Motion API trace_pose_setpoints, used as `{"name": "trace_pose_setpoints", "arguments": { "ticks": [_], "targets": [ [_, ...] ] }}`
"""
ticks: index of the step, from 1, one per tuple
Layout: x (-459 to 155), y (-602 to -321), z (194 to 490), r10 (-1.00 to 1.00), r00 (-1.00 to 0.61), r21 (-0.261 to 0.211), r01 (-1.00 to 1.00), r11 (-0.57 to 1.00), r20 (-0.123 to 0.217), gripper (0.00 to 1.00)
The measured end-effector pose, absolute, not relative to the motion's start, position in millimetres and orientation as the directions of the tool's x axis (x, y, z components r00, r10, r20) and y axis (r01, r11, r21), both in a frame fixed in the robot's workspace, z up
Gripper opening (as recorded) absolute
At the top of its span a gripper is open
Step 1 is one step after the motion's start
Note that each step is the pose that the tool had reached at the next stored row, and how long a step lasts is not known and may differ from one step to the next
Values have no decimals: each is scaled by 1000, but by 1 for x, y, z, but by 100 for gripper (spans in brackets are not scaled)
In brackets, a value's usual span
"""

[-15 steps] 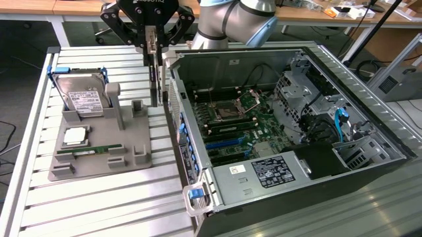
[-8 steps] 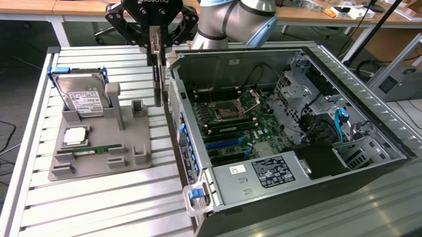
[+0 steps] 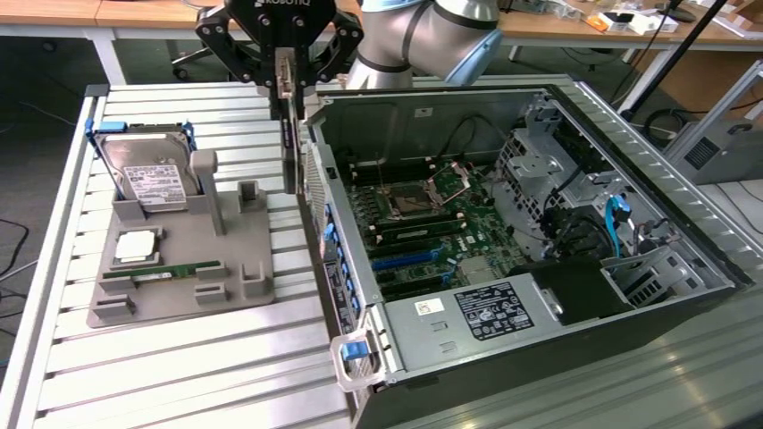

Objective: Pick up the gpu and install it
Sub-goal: 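Pick up the gpu and move the gpu toward the slot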

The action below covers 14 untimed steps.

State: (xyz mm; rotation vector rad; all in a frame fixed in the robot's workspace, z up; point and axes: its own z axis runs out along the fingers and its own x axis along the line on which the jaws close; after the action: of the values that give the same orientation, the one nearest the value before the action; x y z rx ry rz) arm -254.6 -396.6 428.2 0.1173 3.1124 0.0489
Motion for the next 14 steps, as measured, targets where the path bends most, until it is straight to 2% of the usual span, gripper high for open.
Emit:
{"name": "trace_pose_setpoints", "arguments": {
  "ticks": [14],
  "targets": [
    [-251,-397,428,76,-997,30,75,997,-26,27]
  ]
}}
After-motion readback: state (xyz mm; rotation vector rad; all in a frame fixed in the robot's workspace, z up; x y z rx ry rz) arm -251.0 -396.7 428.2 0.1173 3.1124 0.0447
